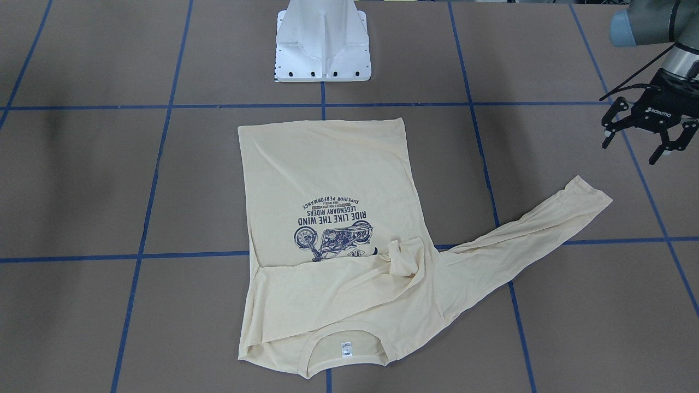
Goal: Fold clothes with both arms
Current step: 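Grasp the other sleeve cuff with the left gripper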
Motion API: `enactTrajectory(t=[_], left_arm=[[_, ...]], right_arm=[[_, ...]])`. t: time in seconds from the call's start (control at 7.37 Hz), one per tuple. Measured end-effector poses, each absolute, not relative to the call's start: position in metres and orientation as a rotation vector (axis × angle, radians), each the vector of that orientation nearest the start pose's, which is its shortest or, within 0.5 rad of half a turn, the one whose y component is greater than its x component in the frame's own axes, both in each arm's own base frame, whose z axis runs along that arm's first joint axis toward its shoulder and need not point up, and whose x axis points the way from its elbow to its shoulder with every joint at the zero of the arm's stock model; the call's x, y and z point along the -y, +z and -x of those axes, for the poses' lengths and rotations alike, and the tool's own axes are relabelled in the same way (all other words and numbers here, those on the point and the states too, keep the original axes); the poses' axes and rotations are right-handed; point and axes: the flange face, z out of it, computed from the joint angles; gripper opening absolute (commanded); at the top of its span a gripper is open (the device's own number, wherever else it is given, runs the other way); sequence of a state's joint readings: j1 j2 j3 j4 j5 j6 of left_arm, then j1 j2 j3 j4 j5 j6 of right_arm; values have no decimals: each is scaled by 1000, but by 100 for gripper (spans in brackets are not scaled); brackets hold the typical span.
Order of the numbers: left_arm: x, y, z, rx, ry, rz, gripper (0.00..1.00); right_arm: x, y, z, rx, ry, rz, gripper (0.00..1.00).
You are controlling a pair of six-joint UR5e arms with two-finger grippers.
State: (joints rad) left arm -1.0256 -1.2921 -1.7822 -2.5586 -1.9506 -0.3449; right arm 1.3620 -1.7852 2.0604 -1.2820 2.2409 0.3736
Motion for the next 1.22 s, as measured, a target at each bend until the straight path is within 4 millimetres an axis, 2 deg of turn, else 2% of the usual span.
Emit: enactTrajectory(t=[0.27, 0.68, 0.81, 1.22], left_arm=[[399, 605, -162, -689, 345, -650, 99], [409, 625, -202, -696, 379, -628, 70], [412, 627, -207, -695, 385, -624, 67], [412, 632, -213, -694, 395, -617, 67]], right_arm=[[413, 491, 10, 781, -32, -330, 99], [412, 491, 9, 781, -32, -331, 99], [412, 491, 9, 781, -33, -331, 99], [412, 491, 9, 780, -32, -331, 99]])
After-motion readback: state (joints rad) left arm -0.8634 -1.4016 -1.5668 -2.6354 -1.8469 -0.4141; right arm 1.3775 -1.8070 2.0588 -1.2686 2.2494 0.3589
